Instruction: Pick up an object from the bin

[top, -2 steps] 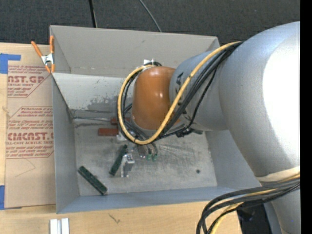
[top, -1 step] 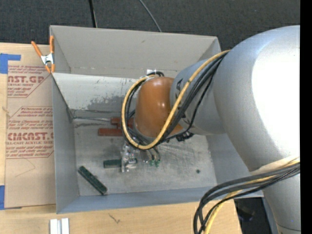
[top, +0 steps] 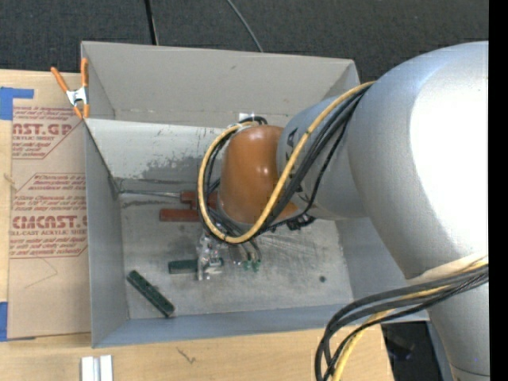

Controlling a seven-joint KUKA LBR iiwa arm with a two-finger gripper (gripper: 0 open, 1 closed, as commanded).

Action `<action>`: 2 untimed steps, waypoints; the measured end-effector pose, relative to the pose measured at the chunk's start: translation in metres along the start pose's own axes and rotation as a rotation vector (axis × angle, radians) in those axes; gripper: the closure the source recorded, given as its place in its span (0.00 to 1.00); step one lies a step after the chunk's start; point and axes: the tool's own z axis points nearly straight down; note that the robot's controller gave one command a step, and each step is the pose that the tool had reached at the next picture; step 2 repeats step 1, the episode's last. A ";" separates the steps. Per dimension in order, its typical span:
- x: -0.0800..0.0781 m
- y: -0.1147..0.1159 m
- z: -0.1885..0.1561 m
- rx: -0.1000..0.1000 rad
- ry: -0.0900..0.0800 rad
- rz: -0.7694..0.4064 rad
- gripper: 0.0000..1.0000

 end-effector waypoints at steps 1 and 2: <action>-0.002 -0.011 -0.143 0.002 0.002 -0.008 1.00; -0.002 -0.011 -0.143 0.002 0.002 -0.008 1.00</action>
Offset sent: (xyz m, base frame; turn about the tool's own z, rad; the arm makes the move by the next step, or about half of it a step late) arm 0.0000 0.0000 0.0000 0.0000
